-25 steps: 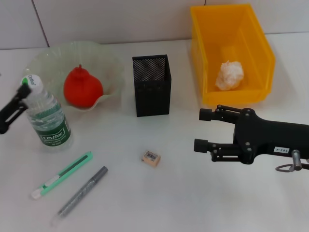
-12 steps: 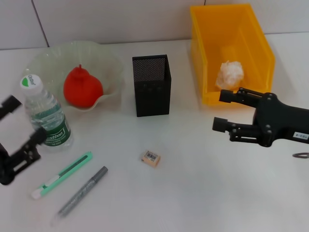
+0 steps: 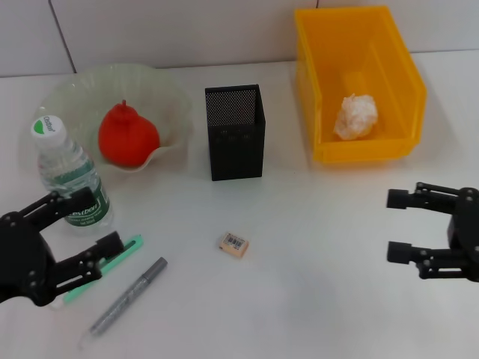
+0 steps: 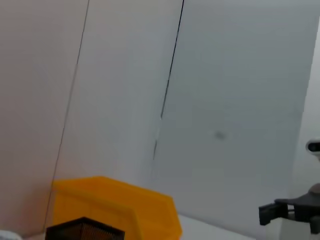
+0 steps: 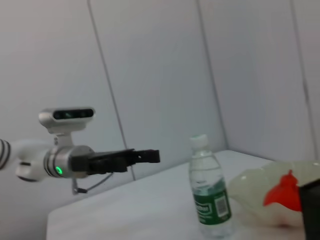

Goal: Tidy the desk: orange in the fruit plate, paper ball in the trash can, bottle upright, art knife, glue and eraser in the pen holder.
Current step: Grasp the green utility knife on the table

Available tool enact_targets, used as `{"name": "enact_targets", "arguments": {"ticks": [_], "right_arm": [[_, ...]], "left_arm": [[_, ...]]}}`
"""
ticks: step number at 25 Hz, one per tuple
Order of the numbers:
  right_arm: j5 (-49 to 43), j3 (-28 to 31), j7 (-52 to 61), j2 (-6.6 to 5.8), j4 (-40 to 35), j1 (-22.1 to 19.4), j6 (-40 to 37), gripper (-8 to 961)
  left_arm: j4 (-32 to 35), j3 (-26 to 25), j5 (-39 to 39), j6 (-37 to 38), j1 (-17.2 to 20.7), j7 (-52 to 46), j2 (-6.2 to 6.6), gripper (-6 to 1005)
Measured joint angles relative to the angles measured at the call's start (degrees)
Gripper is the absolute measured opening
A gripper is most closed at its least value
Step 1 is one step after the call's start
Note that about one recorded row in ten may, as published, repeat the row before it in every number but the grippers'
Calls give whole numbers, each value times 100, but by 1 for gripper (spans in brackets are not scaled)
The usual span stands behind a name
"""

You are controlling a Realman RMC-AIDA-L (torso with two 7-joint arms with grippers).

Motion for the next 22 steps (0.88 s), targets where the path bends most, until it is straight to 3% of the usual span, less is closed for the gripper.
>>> {"name": "enact_targets", "arguments": {"ticks": [1, 3, 4, 5, 6, 7, 10, 15, 18, 22], "right_arm": [[0, 0, 0, 0, 0, 0, 0, 826], [-68, 139, -132, 13, 24, -60, 5, 826], [-85, 185, -191, 21, 28, -88, 20, 826], [-131, 253, -242, 29, 30, -127, 42, 826], [-131, 253, -242, 29, 30, -127, 42, 826], [-209, 331, -252, 29, 31, -138, 46, 826], [-281, 395, -253, 28, 36, -143, 48, 826], [-307, 457, -255, 13, 43, -145, 62, 826], [-309, 460, -255, 6, 45, -146, 69, 826], [-311, 461, -255, 2, 45, -145, 100, 826]], "left_arm": [[0, 0, 0, 0, 0, 0, 0, 797], [1148, 860, -20, -718, 291, -838, -8, 797], [1148, 860, -20, -718, 291, -838, -8, 797], [2324, 1773, 163, -1667, 664, -1635, 20, 797], [2817, 2055, 318, -1984, 811, -1935, 32, 797], [2876, 2083, 337, -2022, 826, -1968, 33, 797], [4234, 2354, 940, -2359, 1112, -2947, 50, 797], [5226, 2487, 1980, -2294, 1144, -4086, 52, 798], [5952, 2629, 3021, -2031, 1024, -5021, 55, 797], [6354, 2664, 3717, -1675, 782, -5712, 46, 797]]}}
